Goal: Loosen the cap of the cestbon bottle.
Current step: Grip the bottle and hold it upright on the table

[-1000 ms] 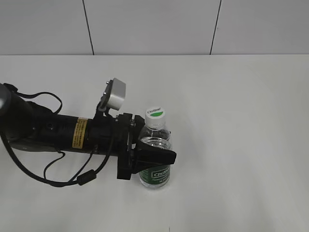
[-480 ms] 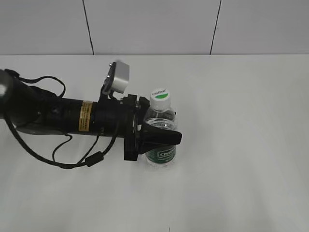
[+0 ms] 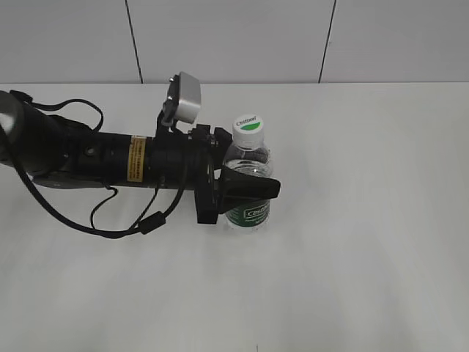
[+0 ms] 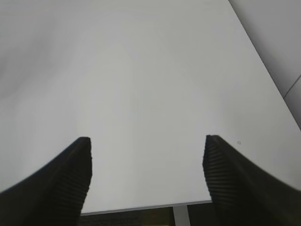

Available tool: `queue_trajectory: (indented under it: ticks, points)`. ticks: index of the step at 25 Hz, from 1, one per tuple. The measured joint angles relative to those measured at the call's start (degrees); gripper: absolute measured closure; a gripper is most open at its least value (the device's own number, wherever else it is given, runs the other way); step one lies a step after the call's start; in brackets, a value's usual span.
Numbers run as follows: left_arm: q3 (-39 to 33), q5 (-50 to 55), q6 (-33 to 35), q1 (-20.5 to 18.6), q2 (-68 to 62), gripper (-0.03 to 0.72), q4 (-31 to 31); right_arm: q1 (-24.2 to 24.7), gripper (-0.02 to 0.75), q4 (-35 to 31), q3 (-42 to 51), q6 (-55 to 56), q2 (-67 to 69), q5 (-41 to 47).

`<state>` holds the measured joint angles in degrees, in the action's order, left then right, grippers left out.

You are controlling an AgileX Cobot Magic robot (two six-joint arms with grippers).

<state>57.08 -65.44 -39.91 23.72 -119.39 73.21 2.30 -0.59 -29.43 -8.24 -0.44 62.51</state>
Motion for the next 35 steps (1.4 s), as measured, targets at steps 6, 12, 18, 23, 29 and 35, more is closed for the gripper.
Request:
queue_trajectory:
  ticks: [6, 12, 18, 23, 29, 35]
  points:
    - [0.0, 1.6, 0.0, 0.0, 0.0, 0.249, -0.1, 0.0, 0.177, 0.0, 0.0, 0.0, 0.0, 0.0]
    - [0.0, 1.7, 0.0, 0.0, 0.0, 0.249, -1.1, 0.0, 0.177, 0.0, 0.0, 0.0, 0.0, 0.0]
    - [0.0, 1.7, 0.0, 0.0, 0.0, 0.249, -1.1, 0.0, 0.177, 0.0, 0.0, 0.0, 0.0, 0.0]
    - [0.0, 1.7, 0.0, 0.0, 0.0, 0.249, -1.4, 0.0, 0.177, 0.0, 0.0, 0.0, 0.0, 0.0]
    - [0.0, 1.7, 0.0, 0.0, 0.0, 0.249, -1.5, 0.0, 0.177, 0.0, 0.0, 0.0, 0.0, 0.0]
    - [0.0, 1.7, 0.0, 0.0, 0.0, 0.249, -2.6, 0.0, 0.177, -1.0, 0.0, 0.6, 0.0, 0.0]
